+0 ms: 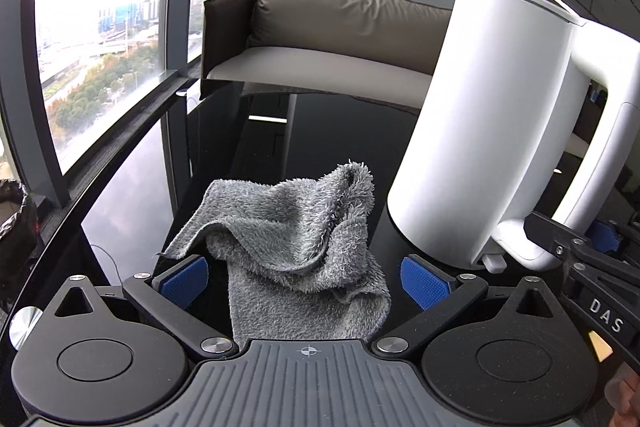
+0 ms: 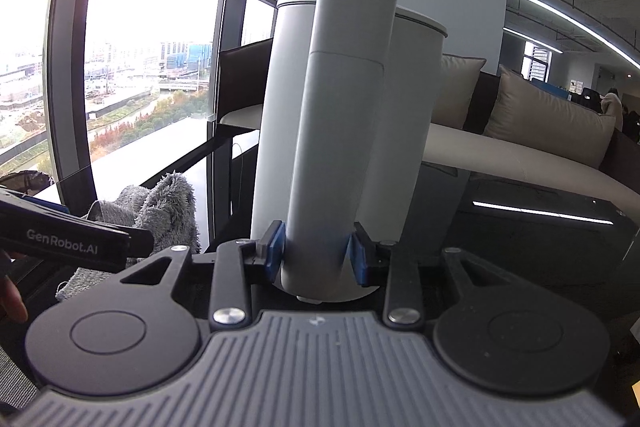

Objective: Clean container
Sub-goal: 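Grasp the grey towel with the left gripper while the right gripper holds the kettle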

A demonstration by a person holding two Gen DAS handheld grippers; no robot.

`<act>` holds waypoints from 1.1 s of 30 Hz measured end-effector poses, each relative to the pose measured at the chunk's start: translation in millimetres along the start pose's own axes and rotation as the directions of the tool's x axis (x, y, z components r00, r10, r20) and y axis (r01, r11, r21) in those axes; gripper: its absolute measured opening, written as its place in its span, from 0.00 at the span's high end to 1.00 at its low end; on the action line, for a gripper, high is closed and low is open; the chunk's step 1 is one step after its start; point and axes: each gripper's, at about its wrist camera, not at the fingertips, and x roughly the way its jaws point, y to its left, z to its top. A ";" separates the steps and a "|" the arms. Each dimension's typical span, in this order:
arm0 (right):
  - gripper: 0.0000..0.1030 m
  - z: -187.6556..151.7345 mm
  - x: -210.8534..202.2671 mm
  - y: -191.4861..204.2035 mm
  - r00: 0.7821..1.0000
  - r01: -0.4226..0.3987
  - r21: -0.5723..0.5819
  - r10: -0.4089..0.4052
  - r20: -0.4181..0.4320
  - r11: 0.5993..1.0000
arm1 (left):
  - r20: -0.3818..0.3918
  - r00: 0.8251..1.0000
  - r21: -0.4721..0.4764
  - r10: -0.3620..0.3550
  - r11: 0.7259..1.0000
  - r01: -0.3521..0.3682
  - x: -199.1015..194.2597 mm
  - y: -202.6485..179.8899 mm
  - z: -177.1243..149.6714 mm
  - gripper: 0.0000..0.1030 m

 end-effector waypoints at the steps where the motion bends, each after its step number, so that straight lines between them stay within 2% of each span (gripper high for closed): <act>1: 0.66 0.0 0.6 -0.9 1.000 -0.004 0.006 0.004 -0.003 1.000 | -0.009 1.000 -0.004 -0.003 1.000 0.003 4.5 0.5 0.7 0.01; 9: 0.66 0.5 2.7 -1.6 1.000 -0.021 0.013 0.021 -0.009 1.000 | -0.048 0.999 0.044 0.009 0.999 -0.007 36.2 -2.7 9.6 0.02; 12: 0.66 0.4 3.0 -1.8 0.999 -0.030 0.021 0.030 -0.012 0.999 | -0.082 0.996 0.063 0.040 0.997 -0.035 50.0 -4.7 8.9 0.15; 13: 0.66 0.5 3.1 -1.8 0.999 -0.031 0.022 0.032 -0.012 0.999 | -0.075 0.996 0.077 0.050 0.996 -0.044 50.7 -6.0 8.8 0.22; 15: 0.66 0.6 3.0 -2.0 0.999 -0.034 0.022 0.035 -0.012 0.999 | -0.061 0.997 0.104 0.048 0.994 -0.042 52.0 -8.9 8.9 0.30; 19: 0.66 0.1 2.3 -0.9 0.999 -0.038 0.023 0.039 -0.013 0.999 | -0.039 0.999 0.115 0.032 0.993 -0.027 50.1 -10.6 6.1 0.60; 22: 0.66 0.1 1.7 0.1 0.999 -0.035 0.024 0.035 -0.013 0.999 | -0.025 0.999 0.105 0.022 0.994 -0.019 48.7 -12.0 4.9 0.69; 27: 0.66 0.5 -1.2 0.8 1.000 -0.028 0.025 0.028 -0.006 0.999 | 0.004 1.000 0.069 -0.027 0.997 0.027 43.5 -15.1 4.9 0.76; 31: 0.66 -2.6 -1.2 0.4 0.999 -0.035 0.021 0.035 -0.010 0.999 | 0.023 0.994 0.051 -0.105 0.993 0.103 36.3 -16.0 11.0 0.77; 33: 0.66 -3.2 -1.1 -0.4 0.999 -0.041 0.019 0.041 -0.015 0.999 | 0.051 0.984 0.052 -0.172 0.984 0.170 25.2 -19.1 15.0 0.77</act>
